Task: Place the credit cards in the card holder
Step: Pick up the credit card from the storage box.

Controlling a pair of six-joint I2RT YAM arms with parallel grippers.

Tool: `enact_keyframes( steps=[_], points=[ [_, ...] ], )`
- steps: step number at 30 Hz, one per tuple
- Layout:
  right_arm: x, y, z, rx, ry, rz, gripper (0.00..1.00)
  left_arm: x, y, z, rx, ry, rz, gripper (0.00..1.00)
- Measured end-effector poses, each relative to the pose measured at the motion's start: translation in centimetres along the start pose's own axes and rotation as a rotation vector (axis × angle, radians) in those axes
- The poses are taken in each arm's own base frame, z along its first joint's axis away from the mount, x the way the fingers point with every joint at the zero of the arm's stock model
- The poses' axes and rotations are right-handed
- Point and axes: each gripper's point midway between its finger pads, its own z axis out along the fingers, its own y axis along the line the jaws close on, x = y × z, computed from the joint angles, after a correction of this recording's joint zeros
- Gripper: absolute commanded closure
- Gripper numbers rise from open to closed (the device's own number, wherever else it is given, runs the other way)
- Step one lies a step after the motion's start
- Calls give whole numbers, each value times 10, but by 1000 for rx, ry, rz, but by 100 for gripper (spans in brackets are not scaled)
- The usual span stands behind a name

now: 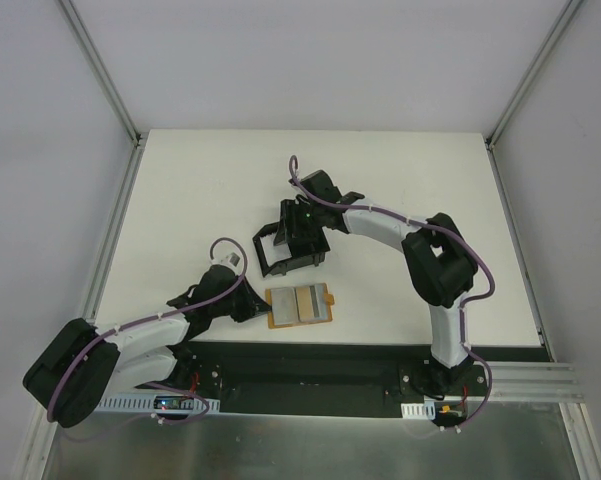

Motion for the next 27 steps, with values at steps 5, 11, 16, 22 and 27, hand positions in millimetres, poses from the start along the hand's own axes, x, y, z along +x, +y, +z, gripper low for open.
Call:
enact_keyframes(
  steps=[5,11,16,22,27],
  points=[
    [0,1,-2,-2,-2,0,52,1,-1,1,3,9,3,100],
    [-2,3,-4,-6,-9,-2,60,1,-2,2,7,16,3,100],
    [-4,6,-7,-10,-15,-4,69,1,-3,2,8,17,3,100],
    [-5,5,-8,-2,-23,-9,86,1,-3,3,8,17,4,100],
    [-8,1,-12,26,-40,-20,95,1,-3,2,9,17,4,100]
  ],
)
